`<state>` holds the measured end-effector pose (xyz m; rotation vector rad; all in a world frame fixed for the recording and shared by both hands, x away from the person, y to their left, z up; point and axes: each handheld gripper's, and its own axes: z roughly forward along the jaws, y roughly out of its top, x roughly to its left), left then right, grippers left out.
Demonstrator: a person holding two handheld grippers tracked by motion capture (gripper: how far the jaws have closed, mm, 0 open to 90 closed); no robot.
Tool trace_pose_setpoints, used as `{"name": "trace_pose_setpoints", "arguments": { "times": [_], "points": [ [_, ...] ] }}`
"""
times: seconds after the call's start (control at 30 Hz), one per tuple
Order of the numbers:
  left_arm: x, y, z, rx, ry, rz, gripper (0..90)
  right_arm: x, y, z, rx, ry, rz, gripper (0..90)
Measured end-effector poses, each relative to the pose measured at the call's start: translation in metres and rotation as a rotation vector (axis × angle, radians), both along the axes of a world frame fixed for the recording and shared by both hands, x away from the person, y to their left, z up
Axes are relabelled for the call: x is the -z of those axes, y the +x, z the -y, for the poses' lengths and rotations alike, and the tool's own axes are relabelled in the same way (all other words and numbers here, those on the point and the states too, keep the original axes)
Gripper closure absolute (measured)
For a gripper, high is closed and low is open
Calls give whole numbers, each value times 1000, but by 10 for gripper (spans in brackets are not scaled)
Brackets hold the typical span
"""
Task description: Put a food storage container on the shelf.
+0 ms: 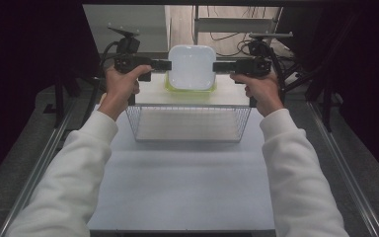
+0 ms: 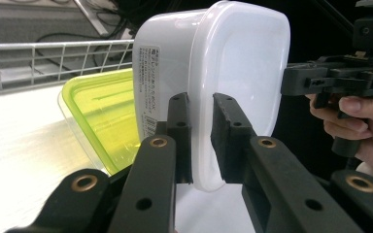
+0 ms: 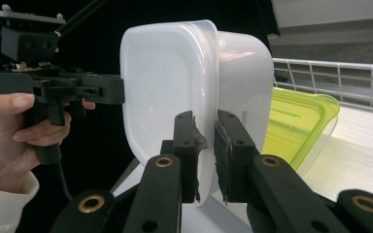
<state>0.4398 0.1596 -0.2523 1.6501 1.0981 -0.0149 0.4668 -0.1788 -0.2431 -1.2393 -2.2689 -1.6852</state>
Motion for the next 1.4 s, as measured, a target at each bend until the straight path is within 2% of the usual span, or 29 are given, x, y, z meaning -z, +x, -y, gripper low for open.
{"name": "trace_pose_setpoints", "arguments": {
  "times": [0.13, 0.3, 0.43, 0.57, 0.67, 0.87, 0.93, 1.23, 1.4],
  "points": [
    [0, 5, -1, -3, -15, -50, 785, 1, 3, 0, 1, 9, -38, 789],
    [2, 12, -3, -2, -31, -88, 786, 2, 10, -1, 12, 5, -79, 787],
    [3, 19, -7, -4, -75, -123, 788, 1, 17, -2, 20, 9, -113, 786],
    [4, 24, -9, -3, -99, -147, 793, 3, 23, -2, 32, 16, -156, 784],
    [5, 26, -8, -4, -99, -159, 794, 5, 25, -2, 37, 22, -173, 784],
    [10, 34, -12, -2, -124, -189, 794, 7, 32, -2, 43, 45, -208, 780],
    [11, 38, -13, -8, -141, -210, 792, 8, 34, -2, 40, 52, -217, 776],
    [20, 56, -18, -29, -224, -275, 785, 18, 52, 1, 59, 160, -305, 754],
    [25, 64, -18, -37, -264, -299, 777, 24, 60, 2, 75, 196, -343, 739]
  ]
}}
